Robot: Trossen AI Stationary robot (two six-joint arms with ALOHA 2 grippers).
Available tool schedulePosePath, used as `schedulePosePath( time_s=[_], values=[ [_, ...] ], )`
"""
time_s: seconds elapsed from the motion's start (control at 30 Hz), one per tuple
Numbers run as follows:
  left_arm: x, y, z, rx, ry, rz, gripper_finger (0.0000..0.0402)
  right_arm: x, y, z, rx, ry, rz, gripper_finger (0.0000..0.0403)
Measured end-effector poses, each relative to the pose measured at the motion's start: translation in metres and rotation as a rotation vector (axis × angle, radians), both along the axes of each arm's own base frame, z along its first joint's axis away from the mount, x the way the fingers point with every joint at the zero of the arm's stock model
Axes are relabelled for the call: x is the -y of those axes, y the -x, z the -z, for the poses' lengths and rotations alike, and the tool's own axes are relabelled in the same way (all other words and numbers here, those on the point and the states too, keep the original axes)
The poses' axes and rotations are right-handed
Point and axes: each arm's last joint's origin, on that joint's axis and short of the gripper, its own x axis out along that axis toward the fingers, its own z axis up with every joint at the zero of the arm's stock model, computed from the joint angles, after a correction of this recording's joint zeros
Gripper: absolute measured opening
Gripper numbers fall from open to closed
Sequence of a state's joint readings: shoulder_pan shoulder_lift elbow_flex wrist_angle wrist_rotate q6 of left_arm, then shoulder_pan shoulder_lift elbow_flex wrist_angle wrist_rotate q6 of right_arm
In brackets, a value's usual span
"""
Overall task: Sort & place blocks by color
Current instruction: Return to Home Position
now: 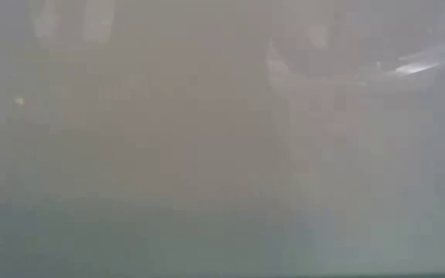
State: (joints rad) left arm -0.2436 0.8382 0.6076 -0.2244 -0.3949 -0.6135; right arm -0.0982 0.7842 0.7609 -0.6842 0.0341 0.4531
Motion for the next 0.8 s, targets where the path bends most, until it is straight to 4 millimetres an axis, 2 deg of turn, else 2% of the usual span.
schedulePosePath(
  time_s=[0.3, 0.57, 0.67, 0.8],
  values=[
    [0.001, 0.002, 0.048, 0.163, 0.060, -0.006, 0.0379, -0.002, 0.027, -0.021, 0.181, 0.044, 0.009, 0.0330],
    [-0.002, 0.012, 0.074, 0.307, 0.088, -0.002, 0.0379, -0.002, 0.041, -0.030, 0.268, 0.091, 0.049, 0.0329],
    [-0.002, 0.015, 0.081, 0.304, 0.092, -0.004, 0.0379, -0.002, 0.043, -0.025, 0.312, 0.096, 0.050, 0.0329],
    [-0.002, 0.015, 0.082, 0.303, 0.096, -0.005, 0.0379, -0.002, 0.042, -0.003, 0.385, 0.098, 0.051, 0.0329]
  ],
)
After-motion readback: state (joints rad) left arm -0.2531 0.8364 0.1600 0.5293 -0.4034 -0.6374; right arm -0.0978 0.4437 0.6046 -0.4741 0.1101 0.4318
